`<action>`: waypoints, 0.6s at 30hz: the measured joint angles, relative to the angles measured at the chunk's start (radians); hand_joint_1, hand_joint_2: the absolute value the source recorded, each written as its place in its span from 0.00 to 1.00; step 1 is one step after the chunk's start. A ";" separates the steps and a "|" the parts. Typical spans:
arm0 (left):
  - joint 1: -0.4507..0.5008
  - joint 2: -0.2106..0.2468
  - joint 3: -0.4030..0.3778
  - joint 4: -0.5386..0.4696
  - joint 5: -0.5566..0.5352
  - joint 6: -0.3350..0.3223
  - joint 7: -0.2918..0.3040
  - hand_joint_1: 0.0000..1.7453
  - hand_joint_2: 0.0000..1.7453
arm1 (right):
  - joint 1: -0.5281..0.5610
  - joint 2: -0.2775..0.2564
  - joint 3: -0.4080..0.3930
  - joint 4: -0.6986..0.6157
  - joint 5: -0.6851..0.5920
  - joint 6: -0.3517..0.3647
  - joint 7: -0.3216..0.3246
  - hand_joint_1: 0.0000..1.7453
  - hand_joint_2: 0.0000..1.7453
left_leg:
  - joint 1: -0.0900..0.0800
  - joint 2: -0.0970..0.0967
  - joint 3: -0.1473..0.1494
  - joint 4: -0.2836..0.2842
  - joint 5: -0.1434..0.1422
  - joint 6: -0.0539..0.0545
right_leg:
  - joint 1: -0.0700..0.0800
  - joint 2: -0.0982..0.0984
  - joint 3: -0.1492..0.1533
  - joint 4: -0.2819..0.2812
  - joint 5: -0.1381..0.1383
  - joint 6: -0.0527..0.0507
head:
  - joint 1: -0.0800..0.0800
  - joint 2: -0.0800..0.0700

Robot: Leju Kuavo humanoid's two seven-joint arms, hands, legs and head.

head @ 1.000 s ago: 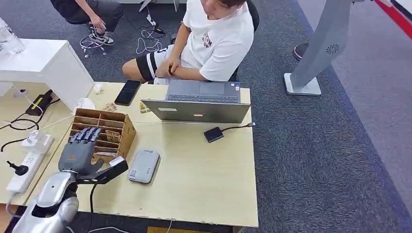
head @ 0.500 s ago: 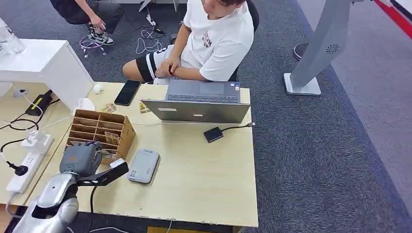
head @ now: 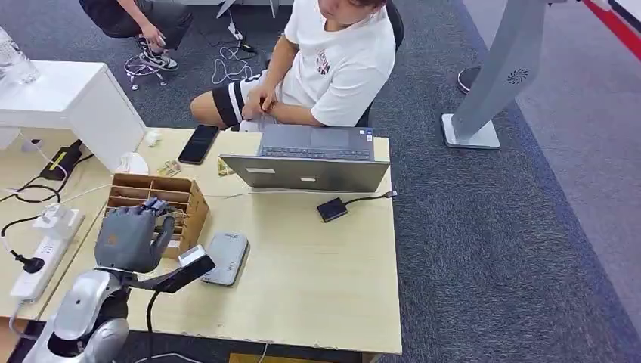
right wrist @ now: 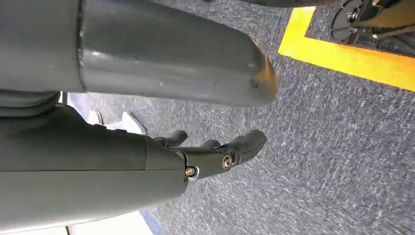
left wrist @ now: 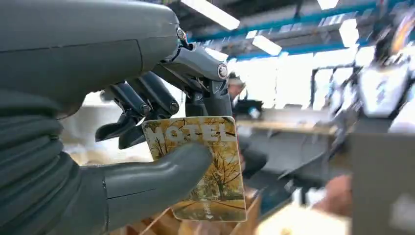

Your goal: Pass the card to the sensor for recognition and then transmit it.

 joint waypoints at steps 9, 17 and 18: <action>-0.093 0.051 -0.018 -0.121 -0.013 0.034 0.016 1.00 1.00 | 0.000 0.000 0.002 0.002 0.027 0.014 -0.005 0.00 0.00 | 0.000 -0.003 -0.002 0.000 0.002 0.001 | 0.000 -0.003 -0.002 0.000 0.001 -0.001 | 0.000 0.000; -0.421 0.039 -0.019 0.168 -0.119 0.072 0.071 1.00 1.00 | -0.017 0.000 0.027 0.002 0.075 0.046 0.005 0.00 0.00 | 0.000 -0.003 -0.004 0.000 0.009 -0.002 | 0.000 -0.003 -0.005 0.001 0.009 -0.002 | 0.000 0.000; -0.459 0.036 -0.018 0.218 -0.134 0.075 0.081 1.00 1.00 | -0.018 0.000 0.032 0.001 0.075 0.051 0.008 0.00 0.00 | 0.000 -0.003 -0.004 0.000 0.009 -0.002 | 0.000 -0.002 -0.006 0.001 0.010 -0.001 | 0.000 0.000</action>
